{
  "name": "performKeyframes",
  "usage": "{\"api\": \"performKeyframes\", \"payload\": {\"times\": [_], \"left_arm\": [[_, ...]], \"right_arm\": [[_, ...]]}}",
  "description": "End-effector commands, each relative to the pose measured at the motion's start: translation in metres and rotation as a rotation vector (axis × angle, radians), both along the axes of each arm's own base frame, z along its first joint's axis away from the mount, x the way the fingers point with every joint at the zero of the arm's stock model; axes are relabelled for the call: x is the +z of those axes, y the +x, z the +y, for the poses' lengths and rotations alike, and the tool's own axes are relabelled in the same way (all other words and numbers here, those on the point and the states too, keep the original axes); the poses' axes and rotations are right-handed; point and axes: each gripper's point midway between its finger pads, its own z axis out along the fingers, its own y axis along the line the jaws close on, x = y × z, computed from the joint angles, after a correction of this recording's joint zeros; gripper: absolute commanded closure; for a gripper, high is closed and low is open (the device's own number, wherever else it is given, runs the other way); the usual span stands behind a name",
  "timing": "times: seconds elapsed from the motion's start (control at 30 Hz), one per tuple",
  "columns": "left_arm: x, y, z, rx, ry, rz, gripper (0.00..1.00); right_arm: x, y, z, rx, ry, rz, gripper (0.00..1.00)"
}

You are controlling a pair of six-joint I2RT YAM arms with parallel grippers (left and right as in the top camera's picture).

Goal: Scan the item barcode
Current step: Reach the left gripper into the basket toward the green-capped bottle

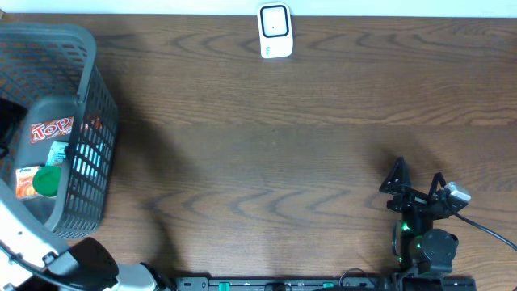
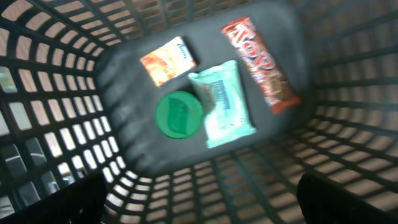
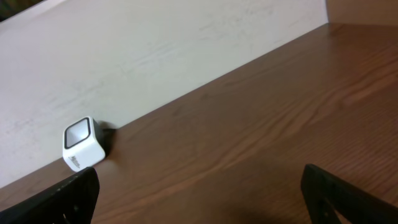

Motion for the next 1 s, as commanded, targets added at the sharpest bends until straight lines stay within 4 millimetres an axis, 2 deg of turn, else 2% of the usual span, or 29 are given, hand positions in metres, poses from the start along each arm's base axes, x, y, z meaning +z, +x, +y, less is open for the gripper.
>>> {"api": "performKeyframes", "payload": {"times": [0.0, 0.17, 0.33, 0.53, 0.97], "left_arm": [[-0.013, -0.004, 0.011, -0.079, 0.055, 0.086, 0.02], [-0.041, -0.003, 0.011, -0.194, 0.044, 0.158, 0.02], [-0.079, -0.006, 0.010, -0.240, 0.006, 0.214, 0.02], [-0.114, -0.006, 0.009, -0.286, -0.009, 0.248, 0.02], [-0.152, -0.006, 0.010, -0.302, -0.014, 0.259, 0.02]], "right_arm": [[-0.001, 0.000, 0.002, 0.008, 0.007, 0.000, 0.01], [-0.001, 0.000, 0.002, 0.008, 0.007, 0.000, 0.01], [-0.001, 0.000, 0.002, 0.008, 0.007, 0.000, 0.01], [-0.001, 0.000, 0.002, 0.008, 0.007, 0.000, 0.01], [-0.001, 0.000, 0.002, 0.008, 0.007, 0.000, 0.01]]}}
